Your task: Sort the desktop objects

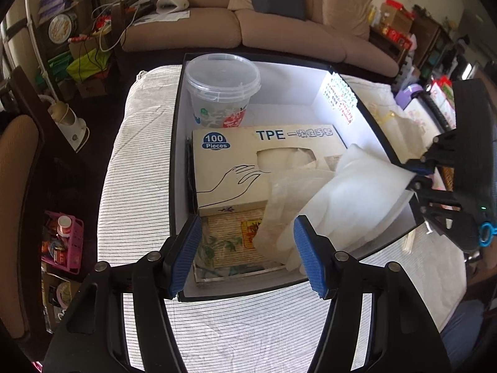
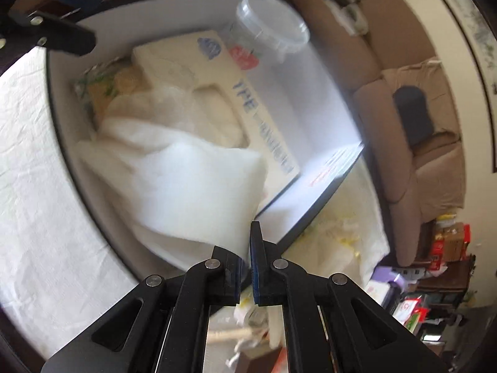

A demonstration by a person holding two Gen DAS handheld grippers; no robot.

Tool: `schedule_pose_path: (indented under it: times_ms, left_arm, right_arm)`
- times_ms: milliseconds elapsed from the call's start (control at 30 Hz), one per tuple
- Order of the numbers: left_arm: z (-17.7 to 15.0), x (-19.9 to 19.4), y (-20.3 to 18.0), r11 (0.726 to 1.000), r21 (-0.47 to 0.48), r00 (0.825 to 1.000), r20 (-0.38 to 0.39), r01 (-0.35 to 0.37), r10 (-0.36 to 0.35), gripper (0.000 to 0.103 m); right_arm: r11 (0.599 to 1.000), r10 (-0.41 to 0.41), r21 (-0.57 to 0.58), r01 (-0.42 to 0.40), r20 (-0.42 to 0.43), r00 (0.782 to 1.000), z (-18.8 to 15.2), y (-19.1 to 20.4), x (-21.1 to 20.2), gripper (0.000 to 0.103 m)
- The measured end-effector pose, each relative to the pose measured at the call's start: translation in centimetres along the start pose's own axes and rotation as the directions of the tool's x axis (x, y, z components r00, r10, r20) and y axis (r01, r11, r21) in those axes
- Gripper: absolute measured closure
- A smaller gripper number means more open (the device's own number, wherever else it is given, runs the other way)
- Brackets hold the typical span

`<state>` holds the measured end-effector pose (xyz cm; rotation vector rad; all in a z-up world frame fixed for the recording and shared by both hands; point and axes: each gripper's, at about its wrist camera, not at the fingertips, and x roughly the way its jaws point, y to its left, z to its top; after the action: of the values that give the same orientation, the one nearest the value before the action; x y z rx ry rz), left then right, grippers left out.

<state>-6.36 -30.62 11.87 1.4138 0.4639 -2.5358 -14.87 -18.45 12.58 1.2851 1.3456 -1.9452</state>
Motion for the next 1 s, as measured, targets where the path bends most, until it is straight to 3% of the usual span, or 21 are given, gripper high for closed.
schedule_pose_path:
  times_ms: [67,133,200,300,333,400,533,567,700,800,833,1000]
  left_arm:
    - [0.0,0.3,-1.0,0.999,0.030,1.000,-0.014,-0.019,0.019,0.044]
    - [0.1,0.6,-1.8,0.998,0.055,0.999,-0.029,-0.034,0.036,0.044]
    - [0.1,0.7,-2.3,0.997,0.069,0.998,-0.037,-0.040,0.043,0.043]
    - [0.3,1.1,-2.1,0.996,0.078,0.997,-0.049,-0.052,0.055,0.041]
    - [0.5,1.4,-2.0,0.994,0.086,0.996,-0.056,-0.066,0.071,0.041]
    - [1.0,1.9,-1.6,0.992,0.101,0.994,-0.071,-0.076,0.083,0.041]
    - [2.1,3.6,-1.5,0.985,0.169,0.990,-0.128,-0.039,0.061,0.041]
    - [2.3,4.3,-1.7,0.979,0.202,0.987,-0.148,-0.034,0.064,0.042]
    - [3.0,7.3,-2.8,0.955,0.296,0.966,-0.244,-0.008,0.084,0.044]
    - [3.5,9.4,-3.7,0.937,0.350,0.953,-0.282,-0.006,0.112,0.051]
    - [3.7,10.0,-4.1,0.932,0.363,0.948,-0.296,0.003,0.113,0.051]
    - [3.6,12.9,-5.9,0.892,0.451,0.919,-0.366,0.037,0.147,0.051]
  right_arm:
    - [0.999,0.044,-0.010,-0.044,-0.032,0.999,-0.3,0.3,0.0,0.098]
    - [0.988,0.156,-0.007,-0.156,-0.046,0.987,-0.9,0.4,0.1,0.090]
    - [0.950,0.308,0.046,-0.307,-0.016,0.951,-0.6,0.1,-0.3,0.086]
    - [0.866,0.454,0.190,-0.462,0.088,0.887,-0.5,-2.9,-0.6,0.074]
    - [0.843,0.476,0.223,-0.490,0.117,0.872,-0.5,-3.8,-0.6,0.074]
    - [0.823,0.468,0.273,-0.498,0.169,0.867,-0.5,-5.6,-0.8,0.073]
    - [0.702,0.526,0.369,-0.610,0.309,0.792,-1.2,-9.3,-0.9,0.071]
    - [0.689,0.519,0.381,-0.616,0.333,0.787,-1.3,-9.9,-1.1,0.068]
    - [0.688,0.492,0.401,-0.604,0.355,0.795,-0.5,-10.4,-1.2,0.060]
    - [0.751,0.440,0.387,-0.535,0.311,0.842,0.6,-9.7,-0.3,0.058]
    - [0.759,0.437,0.383,-0.527,0.301,0.848,0.9,-9.5,0.2,0.058]
    - [0.763,0.430,0.379,-0.524,0.308,0.848,0.5,-9.1,1.9,0.058]
